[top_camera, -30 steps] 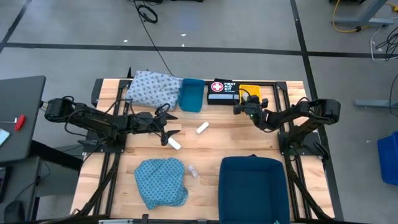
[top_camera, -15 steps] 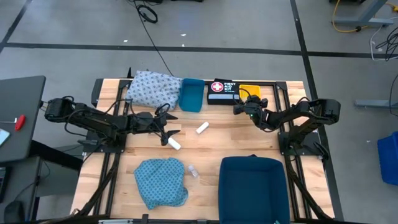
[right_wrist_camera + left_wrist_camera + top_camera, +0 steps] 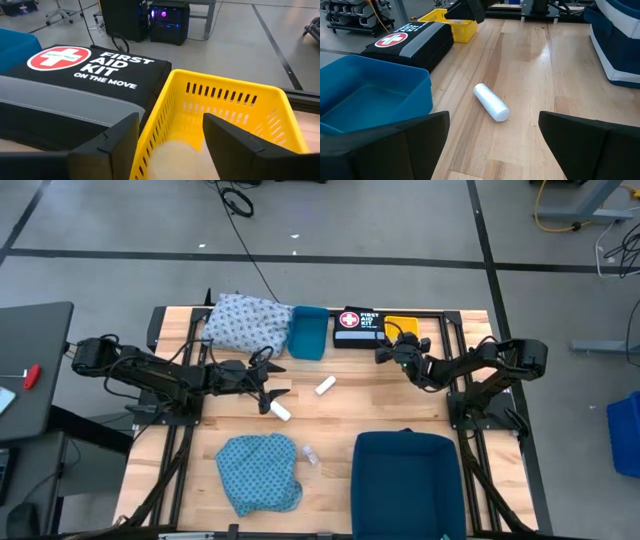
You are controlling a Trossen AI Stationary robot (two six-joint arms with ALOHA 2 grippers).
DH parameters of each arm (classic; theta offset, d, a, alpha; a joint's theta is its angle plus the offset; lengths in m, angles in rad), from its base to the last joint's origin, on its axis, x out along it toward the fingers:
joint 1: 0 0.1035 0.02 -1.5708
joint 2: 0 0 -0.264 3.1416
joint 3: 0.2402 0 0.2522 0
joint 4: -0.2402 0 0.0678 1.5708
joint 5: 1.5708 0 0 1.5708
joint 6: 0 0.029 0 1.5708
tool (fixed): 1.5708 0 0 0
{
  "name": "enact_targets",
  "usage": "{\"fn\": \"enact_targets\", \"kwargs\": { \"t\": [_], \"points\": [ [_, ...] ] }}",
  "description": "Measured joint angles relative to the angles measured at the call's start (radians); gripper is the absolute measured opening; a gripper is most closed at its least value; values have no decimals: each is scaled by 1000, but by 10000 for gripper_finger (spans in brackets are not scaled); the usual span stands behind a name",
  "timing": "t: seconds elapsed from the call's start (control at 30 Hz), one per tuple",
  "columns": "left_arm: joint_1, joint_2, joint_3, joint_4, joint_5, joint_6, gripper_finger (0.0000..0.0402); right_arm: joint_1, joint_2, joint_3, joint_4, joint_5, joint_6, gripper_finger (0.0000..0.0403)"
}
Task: Pick & place medical supplies in basket/bin
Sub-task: Put the transparent pill bottle into the yellow basket
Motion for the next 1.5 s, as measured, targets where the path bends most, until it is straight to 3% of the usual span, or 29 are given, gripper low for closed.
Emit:
{"fn": "enact_targets", "kwargs": {
  "t": [0.43,0.67,0.87,1.03,1.3,1.5],
  "points": [
    [0,0,0,1,5,1,313,50,0,0,219,-113,-200,217],
    [-1,0,0,64,83,4,313,128,0,2,345,-195,-371,217],
    [-1,0,10,114,152,-9,313,199,0,23,360,-204,-459,217],
    [-1,31,116,5,256,27,313,234,0,47,363,-203,-520,217],
    [-3,195,369,-387,482,114,313,251,0,58,362,-200,-560,217],
    [-72,268,418,-441,564,163,313,276,0,58,367,-168,-613,217]
  ]
}}
